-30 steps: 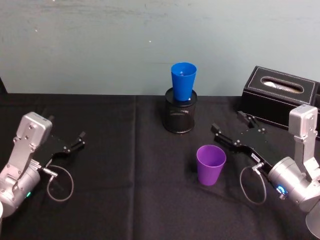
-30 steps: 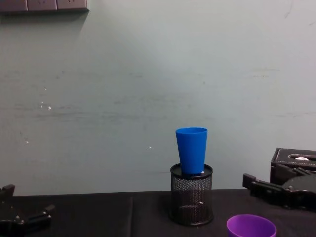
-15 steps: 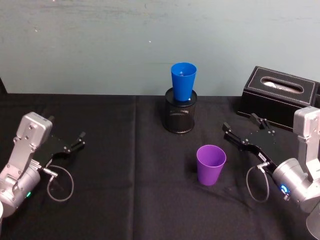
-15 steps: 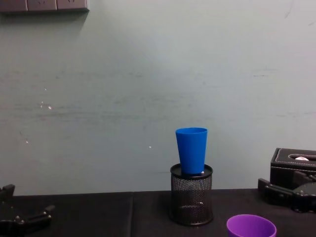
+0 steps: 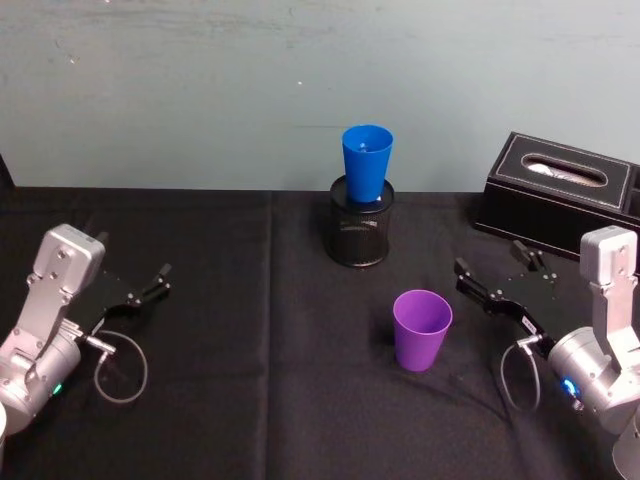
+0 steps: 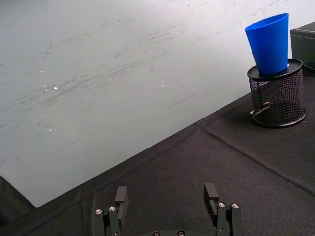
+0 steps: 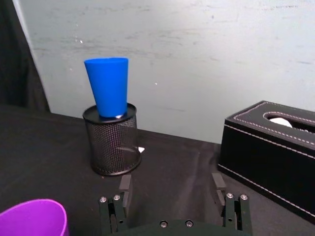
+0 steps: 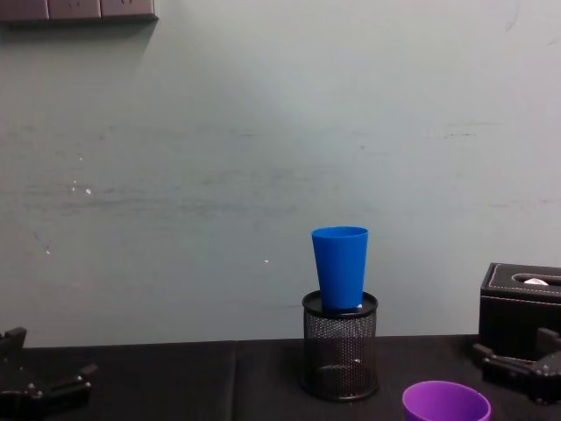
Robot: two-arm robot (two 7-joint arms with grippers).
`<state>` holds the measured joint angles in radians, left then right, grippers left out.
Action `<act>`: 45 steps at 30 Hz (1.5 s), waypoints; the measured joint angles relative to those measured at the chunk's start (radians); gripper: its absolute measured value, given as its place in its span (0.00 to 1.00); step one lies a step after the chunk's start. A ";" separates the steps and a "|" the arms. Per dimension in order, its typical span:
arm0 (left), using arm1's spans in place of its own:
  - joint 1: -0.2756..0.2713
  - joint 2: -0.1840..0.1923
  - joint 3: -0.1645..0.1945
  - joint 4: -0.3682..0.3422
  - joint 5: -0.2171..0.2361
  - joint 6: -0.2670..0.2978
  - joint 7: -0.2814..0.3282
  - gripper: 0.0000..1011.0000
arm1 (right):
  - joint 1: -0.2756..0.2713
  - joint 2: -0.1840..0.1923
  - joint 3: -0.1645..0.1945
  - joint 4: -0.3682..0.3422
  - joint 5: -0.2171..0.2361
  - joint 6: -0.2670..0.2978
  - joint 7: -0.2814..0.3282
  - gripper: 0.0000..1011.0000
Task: Pick up one cup with a gripper and tap it against the other cup.
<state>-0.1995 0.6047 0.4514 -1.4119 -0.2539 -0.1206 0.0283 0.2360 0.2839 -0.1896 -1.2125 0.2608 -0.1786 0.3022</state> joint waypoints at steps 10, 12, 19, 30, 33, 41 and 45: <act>0.000 0.000 0.000 0.000 0.000 0.000 0.000 1.00 | 0.001 -0.012 0.009 0.033 -0.029 -0.001 0.001 0.99; 0.000 0.000 0.000 0.000 0.000 0.000 0.000 1.00 | 0.002 -0.014 0.010 0.037 -0.032 -0.002 0.001 0.99; 0.000 0.000 0.000 0.000 0.000 0.000 0.000 1.00 | 0.005 -0.016 0.011 0.045 -0.037 -0.002 0.006 0.99; 0.000 0.000 0.000 0.000 0.000 0.000 0.000 1.00 | 0.004 -0.016 0.010 0.042 -0.036 -0.002 0.007 0.99; 0.000 0.000 0.000 0.000 0.000 0.000 0.000 1.00 | 0.004 -0.015 0.010 0.042 -0.035 -0.002 0.007 0.99; 0.000 0.000 0.000 0.000 0.000 0.000 0.000 1.00 | 0.003 -0.015 0.009 0.041 -0.035 -0.002 0.007 0.99; 0.000 0.000 0.000 0.000 0.000 0.000 0.000 1.00 | 0.003 -0.015 0.009 0.041 -0.034 -0.002 0.007 0.99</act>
<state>-0.1995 0.6047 0.4514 -1.4120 -0.2539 -0.1206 0.0282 0.2389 0.2693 -0.1806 -1.1718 0.2264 -0.1807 0.3089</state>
